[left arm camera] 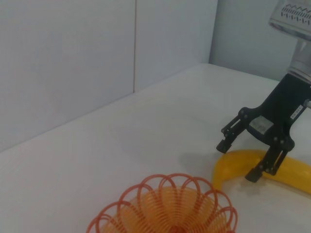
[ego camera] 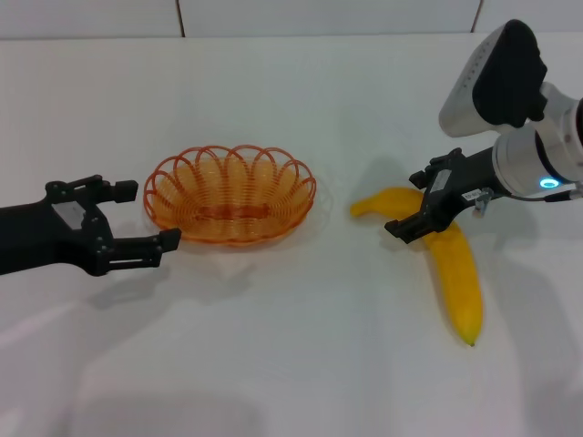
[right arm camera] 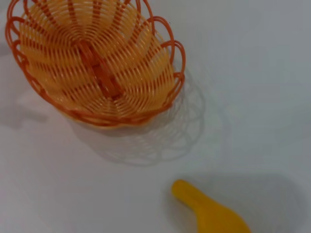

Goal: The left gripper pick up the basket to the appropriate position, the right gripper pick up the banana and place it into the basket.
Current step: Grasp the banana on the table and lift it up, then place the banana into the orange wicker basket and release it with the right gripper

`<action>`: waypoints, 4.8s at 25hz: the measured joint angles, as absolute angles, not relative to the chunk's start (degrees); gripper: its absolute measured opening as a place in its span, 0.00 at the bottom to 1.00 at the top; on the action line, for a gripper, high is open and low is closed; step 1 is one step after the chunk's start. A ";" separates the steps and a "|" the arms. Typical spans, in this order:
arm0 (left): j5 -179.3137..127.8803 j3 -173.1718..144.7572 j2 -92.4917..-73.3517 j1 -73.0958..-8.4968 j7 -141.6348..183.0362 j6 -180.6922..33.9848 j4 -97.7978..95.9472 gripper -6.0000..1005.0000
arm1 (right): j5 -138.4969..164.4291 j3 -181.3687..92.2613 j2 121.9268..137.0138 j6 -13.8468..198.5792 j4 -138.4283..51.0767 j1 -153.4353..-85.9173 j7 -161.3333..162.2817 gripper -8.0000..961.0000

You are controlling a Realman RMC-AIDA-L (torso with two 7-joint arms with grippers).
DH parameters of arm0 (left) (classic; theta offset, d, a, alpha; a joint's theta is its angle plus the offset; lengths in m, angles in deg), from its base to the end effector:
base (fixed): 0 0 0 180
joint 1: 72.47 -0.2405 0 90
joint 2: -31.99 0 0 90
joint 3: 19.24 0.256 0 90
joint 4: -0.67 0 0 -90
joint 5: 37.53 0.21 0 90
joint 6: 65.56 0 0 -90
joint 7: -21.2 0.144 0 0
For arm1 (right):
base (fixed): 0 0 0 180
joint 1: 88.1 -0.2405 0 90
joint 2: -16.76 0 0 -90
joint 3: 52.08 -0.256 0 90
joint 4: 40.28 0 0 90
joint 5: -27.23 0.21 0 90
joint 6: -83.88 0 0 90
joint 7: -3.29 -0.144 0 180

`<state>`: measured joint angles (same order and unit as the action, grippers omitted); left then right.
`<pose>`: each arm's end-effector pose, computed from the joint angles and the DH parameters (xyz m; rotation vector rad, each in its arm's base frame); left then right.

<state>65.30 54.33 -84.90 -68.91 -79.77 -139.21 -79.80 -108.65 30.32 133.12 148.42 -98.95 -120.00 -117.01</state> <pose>-0.2475 0.2861 0.0381 -2.5926 -0.5634 -0.3945 0.2357 0.3753 -0.0300 -2.6759 0.5719 -0.3240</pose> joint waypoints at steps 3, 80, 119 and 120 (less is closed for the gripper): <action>65.48 54.31 -84.90 -68.58 -79.77 -139.21 -79.19 0.91 | -108.70 30.34 133.12 148.33 -98.57 -120.15 -117.02 0.93; 64.35 57.06 -84.90 -68.15 -75.82 -139.21 -78.17 0.90 | -96.17 44.08 133.46 142.69 -104.91 -131.39 -111.10 0.50; 65.25 58.28 -84.89 -64.28 -76.53 -139.30 -74.94 0.90 | -93.87 56.99 134.08 128.47 -94.60 -141.21 -112.48 0.50; 65.28 58.28 -84.89 -64.25 -76.53 -139.30 -74.80 0.90 | -93.87 57.01 134.04 128.77 -94.93 -141.42 -112.86 0.50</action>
<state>65.28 58.28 -84.89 -64.25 -76.53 -139.30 -74.80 -93.87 57.01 134.04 128.77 -94.93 -141.42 -112.86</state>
